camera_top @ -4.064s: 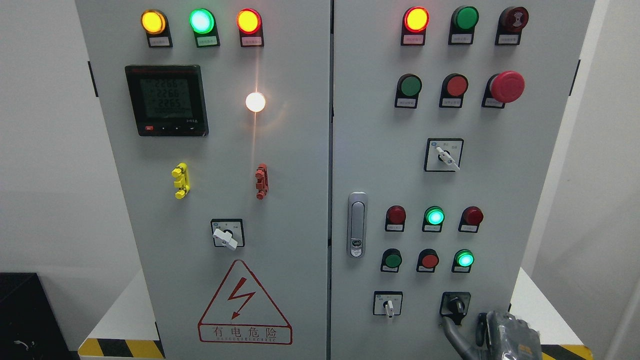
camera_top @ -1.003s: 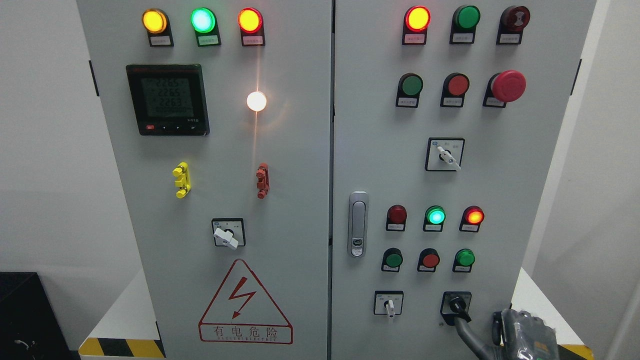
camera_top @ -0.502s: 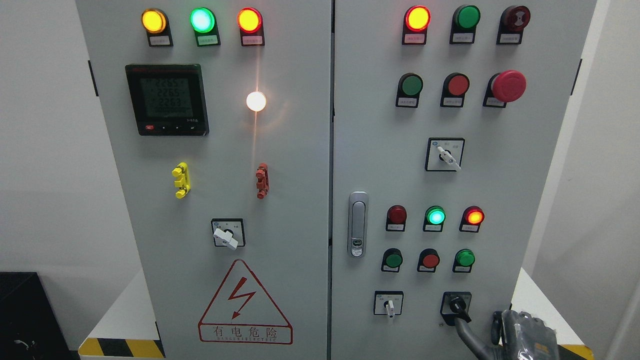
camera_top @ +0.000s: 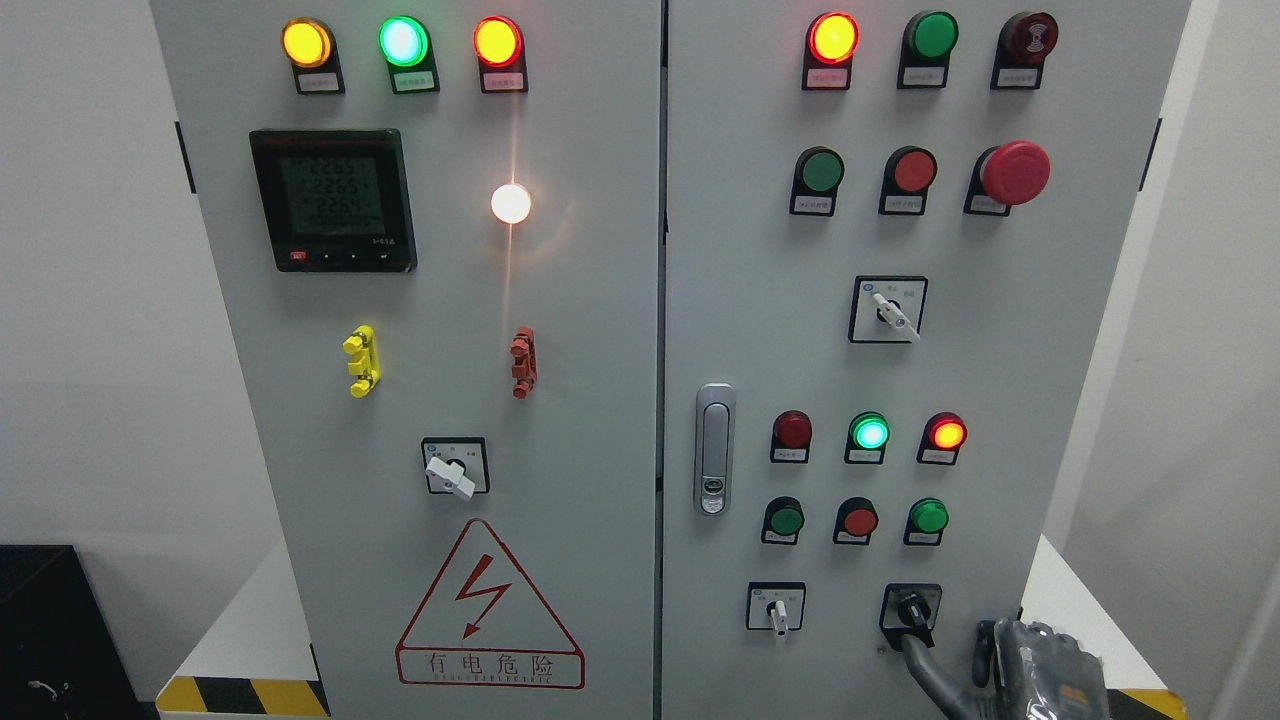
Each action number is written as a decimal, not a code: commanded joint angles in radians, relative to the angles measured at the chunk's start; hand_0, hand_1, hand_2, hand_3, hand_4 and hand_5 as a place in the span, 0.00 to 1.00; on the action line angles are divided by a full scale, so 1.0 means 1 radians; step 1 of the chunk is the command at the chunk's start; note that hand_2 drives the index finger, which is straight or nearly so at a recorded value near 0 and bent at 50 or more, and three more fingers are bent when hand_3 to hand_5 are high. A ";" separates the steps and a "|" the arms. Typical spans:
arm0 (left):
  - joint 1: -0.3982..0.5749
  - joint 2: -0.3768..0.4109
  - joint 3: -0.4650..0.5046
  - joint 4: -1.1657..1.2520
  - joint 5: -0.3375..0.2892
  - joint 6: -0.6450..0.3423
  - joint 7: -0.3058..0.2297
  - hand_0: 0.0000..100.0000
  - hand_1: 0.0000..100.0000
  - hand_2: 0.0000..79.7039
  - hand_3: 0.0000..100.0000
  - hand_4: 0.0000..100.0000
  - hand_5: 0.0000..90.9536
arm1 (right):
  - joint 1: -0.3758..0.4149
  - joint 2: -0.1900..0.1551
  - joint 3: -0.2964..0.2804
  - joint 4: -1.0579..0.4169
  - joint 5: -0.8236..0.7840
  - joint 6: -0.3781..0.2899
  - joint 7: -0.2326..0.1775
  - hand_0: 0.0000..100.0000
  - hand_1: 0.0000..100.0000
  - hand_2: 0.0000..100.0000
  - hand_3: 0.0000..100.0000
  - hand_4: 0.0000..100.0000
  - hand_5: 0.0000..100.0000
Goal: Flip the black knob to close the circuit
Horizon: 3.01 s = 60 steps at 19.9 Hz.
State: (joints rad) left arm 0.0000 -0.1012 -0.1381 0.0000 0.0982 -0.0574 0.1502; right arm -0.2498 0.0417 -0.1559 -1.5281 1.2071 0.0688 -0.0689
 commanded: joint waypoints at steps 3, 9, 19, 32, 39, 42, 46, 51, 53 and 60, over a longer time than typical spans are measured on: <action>0.023 0.000 0.000 -0.029 0.000 0.001 0.000 0.12 0.56 0.00 0.00 0.00 0.00 | 0.011 -0.006 0.033 -0.004 0.000 -0.006 0.003 0.00 0.00 0.86 1.00 0.98 1.00; 0.023 0.000 0.000 -0.029 0.000 0.001 0.000 0.12 0.56 0.00 0.00 0.00 0.00 | 0.037 -0.005 0.058 -0.044 -0.001 -0.006 0.001 0.00 0.00 0.86 1.00 0.98 1.00; 0.023 0.000 0.000 -0.029 0.000 0.001 0.000 0.12 0.56 0.00 0.00 0.00 0.00 | 0.174 0.010 0.068 -0.214 -0.159 -0.006 -0.003 0.00 0.00 0.82 1.00 0.97 1.00; 0.023 0.000 0.000 -0.029 0.000 0.001 0.000 0.12 0.56 0.00 0.00 0.00 0.00 | 0.339 0.043 0.116 -0.329 -0.690 -0.079 -0.081 0.00 0.04 0.50 0.78 0.72 0.62; 0.023 0.000 0.000 -0.029 0.000 0.001 0.000 0.12 0.56 0.00 0.00 0.00 0.00 | 0.428 0.050 0.138 -0.397 -1.014 -0.125 -0.066 0.00 0.04 0.28 0.43 0.39 0.36; 0.023 0.000 0.000 -0.029 0.000 0.001 0.000 0.12 0.56 0.00 0.00 0.00 0.00 | 0.448 0.050 0.138 -0.394 -1.101 -0.176 -0.054 0.00 0.03 0.20 0.35 0.30 0.21; 0.023 0.000 0.000 -0.029 0.000 0.001 0.000 0.12 0.56 0.00 0.00 0.00 0.00 | 0.477 0.064 0.134 -0.400 -1.146 -0.201 -0.002 0.00 0.04 0.12 0.27 0.22 0.09; 0.023 0.000 0.000 -0.029 0.000 0.001 0.000 0.12 0.56 0.00 0.00 0.00 0.00 | 0.486 0.072 0.133 -0.400 -1.150 -0.218 -0.002 0.00 0.03 0.08 0.23 0.19 0.05; 0.023 0.000 0.000 -0.029 0.000 0.001 0.000 0.12 0.56 0.00 0.00 0.00 0.00 | 0.489 0.072 0.131 -0.403 -1.153 -0.218 -0.002 0.00 0.03 0.08 0.22 0.18 0.04; 0.023 0.000 0.000 -0.029 0.000 0.001 0.000 0.12 0.56 0.00 0.00 0.00 0.00 | 0.492 0.072 0.136 -0.411 -1.189 -0.219 0.008 0.00 0.03 0.07 0.21 0.16 0.01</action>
